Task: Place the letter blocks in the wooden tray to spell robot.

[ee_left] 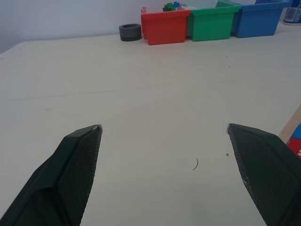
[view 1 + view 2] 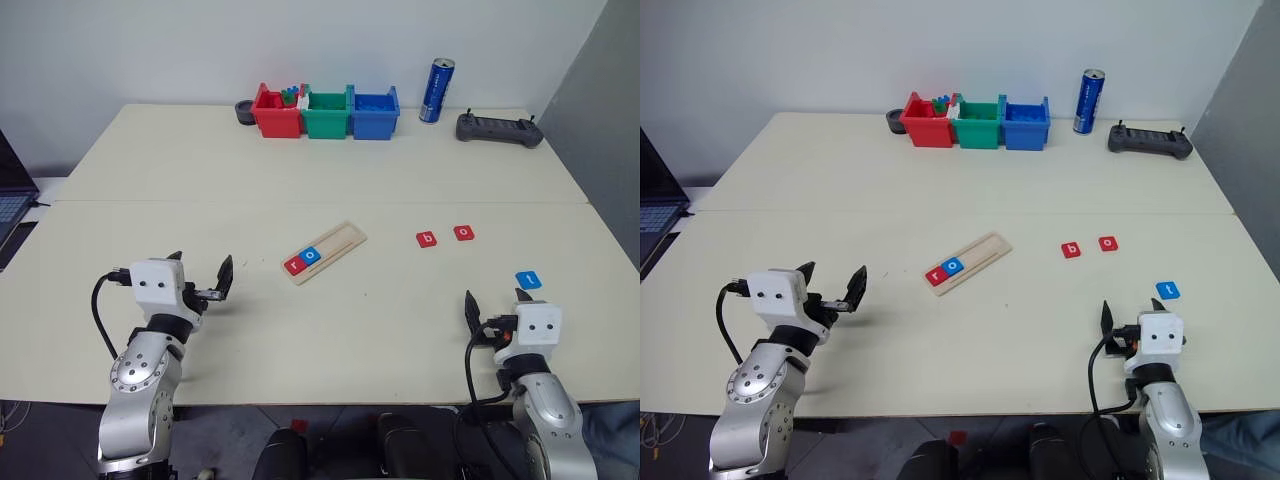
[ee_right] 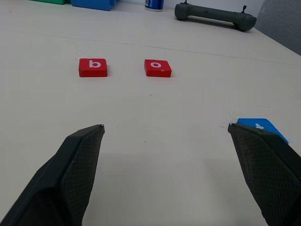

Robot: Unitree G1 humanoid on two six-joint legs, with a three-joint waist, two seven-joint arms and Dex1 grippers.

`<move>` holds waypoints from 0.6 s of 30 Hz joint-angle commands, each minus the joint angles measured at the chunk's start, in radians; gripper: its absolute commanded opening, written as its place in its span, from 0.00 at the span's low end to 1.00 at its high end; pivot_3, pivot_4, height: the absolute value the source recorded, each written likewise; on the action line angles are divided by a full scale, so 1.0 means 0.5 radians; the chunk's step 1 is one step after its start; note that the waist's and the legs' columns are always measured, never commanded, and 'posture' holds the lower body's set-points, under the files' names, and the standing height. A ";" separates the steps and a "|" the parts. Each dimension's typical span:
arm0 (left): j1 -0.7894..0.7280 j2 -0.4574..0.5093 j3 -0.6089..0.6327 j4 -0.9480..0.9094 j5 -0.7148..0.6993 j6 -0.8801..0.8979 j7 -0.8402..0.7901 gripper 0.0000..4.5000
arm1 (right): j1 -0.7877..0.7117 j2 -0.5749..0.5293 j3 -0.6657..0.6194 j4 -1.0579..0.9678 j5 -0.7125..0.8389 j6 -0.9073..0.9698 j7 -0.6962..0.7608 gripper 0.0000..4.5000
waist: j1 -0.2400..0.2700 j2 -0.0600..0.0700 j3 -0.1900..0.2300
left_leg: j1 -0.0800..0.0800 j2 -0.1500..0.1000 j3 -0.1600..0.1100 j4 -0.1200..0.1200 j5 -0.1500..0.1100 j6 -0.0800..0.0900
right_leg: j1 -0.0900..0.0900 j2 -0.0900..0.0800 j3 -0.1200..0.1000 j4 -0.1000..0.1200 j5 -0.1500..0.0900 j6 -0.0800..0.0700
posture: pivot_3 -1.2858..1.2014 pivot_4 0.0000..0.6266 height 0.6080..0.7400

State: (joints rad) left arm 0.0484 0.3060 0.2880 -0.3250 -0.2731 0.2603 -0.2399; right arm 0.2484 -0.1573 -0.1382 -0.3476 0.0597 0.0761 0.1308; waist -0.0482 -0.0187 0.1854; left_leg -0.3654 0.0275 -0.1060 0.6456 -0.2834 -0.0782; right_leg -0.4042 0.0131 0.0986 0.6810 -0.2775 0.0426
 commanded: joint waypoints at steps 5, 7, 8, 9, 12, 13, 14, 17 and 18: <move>-0.008 0.033 0.013 -0.129 -0.091 0.055 -0.042 1.00 | -0.015 -0.002 0.011 -0.051 0.005 -0.016 0.002 0.99 | 0.000 0.000 0.000 | 0.000 0.000 0.000 0.000 0.000 0.000 | 0.000 0.000 0.000 0.000 0.000 0.000 | 0.52 0.24 1.00; -0.025 0.056 0.008 -0.133 -0.089 0.073 -0.055 1.00 | -0.010 0.006 0.015 -0.055 0.002 -0.020 -0.005 0.99 | 0.000 0.000 0.000 | 0.000 0.000 0.000 0.000 0.000 0.000 | 0.000 0.000 0.000 0.000 0.000 0.000 | 0.52 0.24 1.00; -0.033 0.067 0.010 -0.133 -0.092 0.082 -0.061 1.00 | -0.007 0.011 0.016 -0.057 0.002 -0.022 -0.009 0.99 | 0.000 0.000 0.000 | 0.000 0.000 0.000 0.000 0.000 0.000 | 0.000 0.000 0.000 0.000 0.000 0.000 | 0.52 0.24 1.00; -0.036 0.077 0.013 -0.131 -0.096 0.089 -0.070 1.00 | -0.004 0.015 0.018 -0.060 0.000 -0.024 -0.011 0.99 | 0.000 0.000 0.000 | 0.000 0.000 0.000 0.000 0.000 0.000 | 0.000 0.000 0.000 0.000 0.000 0.000 | 0.52 0.24 1.00; -0.046 0.118 0.012 -0.119 -0.166 0.096 -0.175 1.00 | 0.003 0.013 0.034 -0.070 -0.010 -0.038 0.000 0.99 | 0.000 0.000 0.000 | 0.000 0.000 0.000 0.000 0.000 0.000 | 0.000 0.000 0.000 0.000 0.000 0.000 | 0.52 0.24 1.00; -0.052 0.155 -0.006 -0.108 -0.171 0.109 -0.228 1.00 | 0.000 -0.009 0.042 -0.081 -0.023 -0.055 0.019 0.99 | 0.000 0.000 0.000 | 0.000 0.000 0.000 0.000 0.000 0.000 | 0.000 0.000 0.000 0.000 0.000 0.000 | 0.52 0.24 1.00; -0.061 0.194 -0.028 -0.088 -0.175 0.137 -0.279 1.00 | -0.008 -0.035 0.048 -0.095 -0.032 -0.069 0.040 0.99 | -0.001 0.000 0.000 | 0.000 0.000 0.000 0.000 0.000 0.000 | 0.000 0.000 0.000 0.000 0.000 0.000 | 0.52 0.24 1.00; -0.154 0.321 -0.108 0.048 -0.191 0.204 -0.464 1.00 | -0.063 -0.150 0.066 -0.192 0.088 0.003 0.217 0.99 | -0.006 0.000 0.000 | 0.000 0.000 0.000 0.000 0.000 0.000 | 0.000 0.000 0.000 0.000 -0.001 0.001 | 0.52 0.24 1.00; -0.201 0.366 -0.147 0.101 -0.193 0.216 -0.540 1.00 | -0.081 -0.215 0.097 -0.244 0.190 0.079 0.343 0.99 | -0.007 0.000 0.000 | 0.000 -0.001 0.000 0.000 0.000 0.000 | 0.000 0.000 0.000 0.000 -0.002 0.003 | 0.52 0.24 1.00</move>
State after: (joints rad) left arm -0.0264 0.4678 0.2356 -0.2846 -0.3548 0.3642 -0.4585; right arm 0.2273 -0.2400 -0.1007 -0.3889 0.0973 0.0961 0.2330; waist -0.0516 -0.0186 0.1855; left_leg -0.3653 0.0272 -0.1058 0.6460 -0.2833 -0.0782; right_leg -0.4041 0.0136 0.0985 0.6810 -0.2788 0.0448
